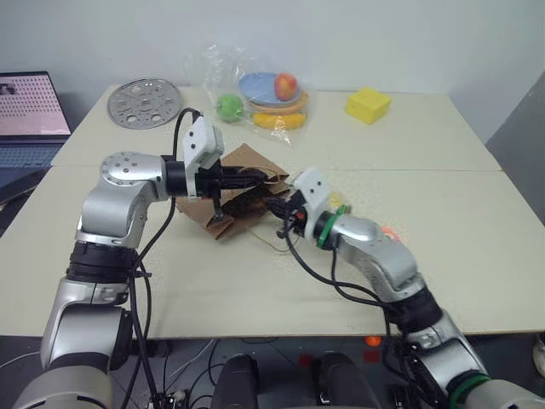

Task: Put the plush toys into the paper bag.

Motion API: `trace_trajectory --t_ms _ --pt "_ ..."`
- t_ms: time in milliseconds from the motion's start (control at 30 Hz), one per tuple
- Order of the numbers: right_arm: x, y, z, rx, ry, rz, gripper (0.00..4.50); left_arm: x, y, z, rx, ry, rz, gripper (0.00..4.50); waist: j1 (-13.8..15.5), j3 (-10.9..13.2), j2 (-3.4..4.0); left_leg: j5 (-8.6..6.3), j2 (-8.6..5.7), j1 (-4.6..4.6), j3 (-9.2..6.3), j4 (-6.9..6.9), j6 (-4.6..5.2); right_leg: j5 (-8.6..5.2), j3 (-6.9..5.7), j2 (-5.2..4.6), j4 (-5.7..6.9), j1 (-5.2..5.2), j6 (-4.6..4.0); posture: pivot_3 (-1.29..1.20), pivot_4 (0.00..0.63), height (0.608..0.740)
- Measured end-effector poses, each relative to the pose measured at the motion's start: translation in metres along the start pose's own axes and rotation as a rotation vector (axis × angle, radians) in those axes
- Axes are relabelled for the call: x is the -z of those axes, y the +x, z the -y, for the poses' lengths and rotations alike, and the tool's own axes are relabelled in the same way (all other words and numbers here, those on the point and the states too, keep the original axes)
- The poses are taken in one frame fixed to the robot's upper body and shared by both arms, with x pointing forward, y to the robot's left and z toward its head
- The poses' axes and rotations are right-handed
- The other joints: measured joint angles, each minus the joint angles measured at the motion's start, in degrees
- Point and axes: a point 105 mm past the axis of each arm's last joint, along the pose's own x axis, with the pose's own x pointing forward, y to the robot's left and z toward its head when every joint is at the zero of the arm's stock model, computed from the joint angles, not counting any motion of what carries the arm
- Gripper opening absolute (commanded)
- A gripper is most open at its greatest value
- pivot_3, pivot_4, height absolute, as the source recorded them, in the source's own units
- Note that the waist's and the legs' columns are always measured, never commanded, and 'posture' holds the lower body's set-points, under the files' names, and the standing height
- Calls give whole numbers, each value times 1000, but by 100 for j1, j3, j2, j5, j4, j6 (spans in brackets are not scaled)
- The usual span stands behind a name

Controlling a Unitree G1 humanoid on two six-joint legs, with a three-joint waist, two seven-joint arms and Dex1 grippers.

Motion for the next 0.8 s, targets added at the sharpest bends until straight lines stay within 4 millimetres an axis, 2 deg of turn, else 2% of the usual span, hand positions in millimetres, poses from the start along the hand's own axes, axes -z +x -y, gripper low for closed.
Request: trace_trajectory --t_ms 167,333,467,667,800 --pt "29 28 -1 6 63 -72 36 -6 0 1 -11 -2 21 0 3 0 0 0 0 0 -2 -2 0 0 -2 -1 0 0 0 0 150 740" --pt "66 34 6 62 41 -190 36 -12 -6 -6 -70 0 51 0 -2 0 0 0 -1 0 3 -1 -1 0 0 -4 1 -1 0 0 150 740" --pt "65 42 2 82 16 -189 36 -17 -7 -12 -108 27 65 0 -6 0 0 0 3 3 -2 -2 -1 1 -3 0 7 -1 -1 0 150 740" --pt "65 44 5 125 -11 -184 36 -35 -12 -32 -223 89 120 0 -6 0 0 0 1 4 0 -1 -1 1 -1 -1 6 -1 0 0 150 740" --pt "65 44 7 131 -16 -190 36 -57 -22 -48 -319 126 191 0 -5 -1 -1 0 0 3 0 0 -2 3 -1 -2 5 0 3 0 150 740"
